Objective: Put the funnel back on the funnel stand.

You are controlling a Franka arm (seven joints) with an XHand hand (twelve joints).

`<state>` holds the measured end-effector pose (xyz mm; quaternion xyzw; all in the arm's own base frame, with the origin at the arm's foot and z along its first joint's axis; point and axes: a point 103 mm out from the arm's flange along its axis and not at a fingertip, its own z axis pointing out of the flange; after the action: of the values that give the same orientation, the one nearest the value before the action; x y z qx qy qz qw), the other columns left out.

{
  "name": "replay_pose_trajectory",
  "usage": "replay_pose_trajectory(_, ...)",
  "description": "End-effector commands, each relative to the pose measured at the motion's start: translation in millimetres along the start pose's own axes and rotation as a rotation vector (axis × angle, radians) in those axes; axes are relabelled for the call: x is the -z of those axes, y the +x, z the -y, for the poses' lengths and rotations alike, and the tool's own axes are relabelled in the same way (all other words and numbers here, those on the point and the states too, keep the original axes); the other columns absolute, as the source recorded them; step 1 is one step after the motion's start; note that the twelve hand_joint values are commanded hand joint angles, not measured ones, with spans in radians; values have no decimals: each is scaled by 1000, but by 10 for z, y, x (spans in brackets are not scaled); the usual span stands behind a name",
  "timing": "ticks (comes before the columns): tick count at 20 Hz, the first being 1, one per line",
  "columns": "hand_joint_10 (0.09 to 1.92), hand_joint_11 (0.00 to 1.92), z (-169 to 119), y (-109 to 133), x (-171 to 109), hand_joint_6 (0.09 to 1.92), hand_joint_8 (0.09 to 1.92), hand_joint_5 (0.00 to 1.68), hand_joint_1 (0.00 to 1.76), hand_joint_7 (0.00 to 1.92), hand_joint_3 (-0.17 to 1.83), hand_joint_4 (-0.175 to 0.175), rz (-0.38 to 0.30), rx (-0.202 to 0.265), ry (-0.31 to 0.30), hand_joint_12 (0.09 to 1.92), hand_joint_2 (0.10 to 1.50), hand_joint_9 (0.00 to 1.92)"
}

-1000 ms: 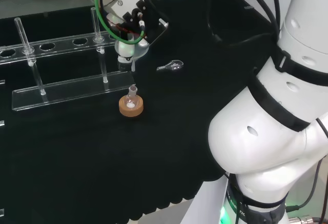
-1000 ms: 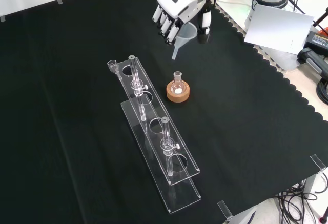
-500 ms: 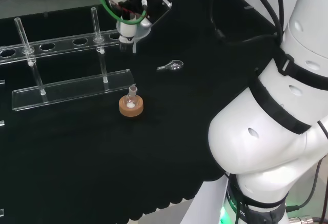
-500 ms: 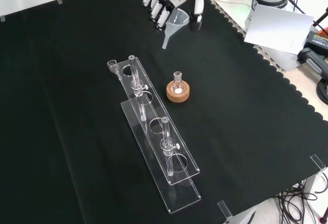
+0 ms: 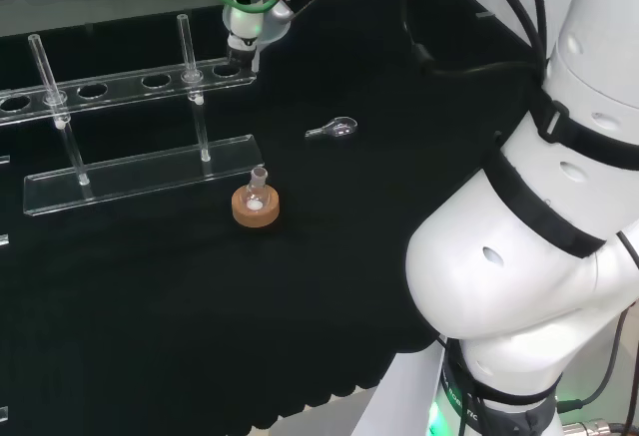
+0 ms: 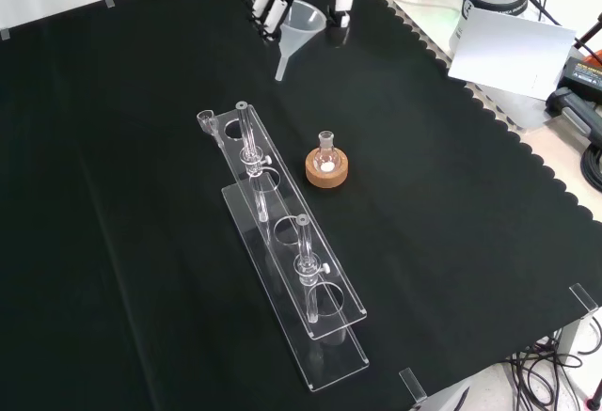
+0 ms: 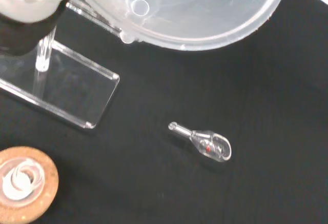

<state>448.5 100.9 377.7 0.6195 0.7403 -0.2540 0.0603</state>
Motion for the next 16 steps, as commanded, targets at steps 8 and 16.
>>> replay_pose_trajectory(8,261,867,-515,-12,119,916,683,1035,1033,867,34,175,14,54,-3,1070,1060,1277)
replay_pose_trajectory(16,259,865,-773,74,215,920,684,1033,1032,864,32,175,38,66,-18,1071,1062,1275)
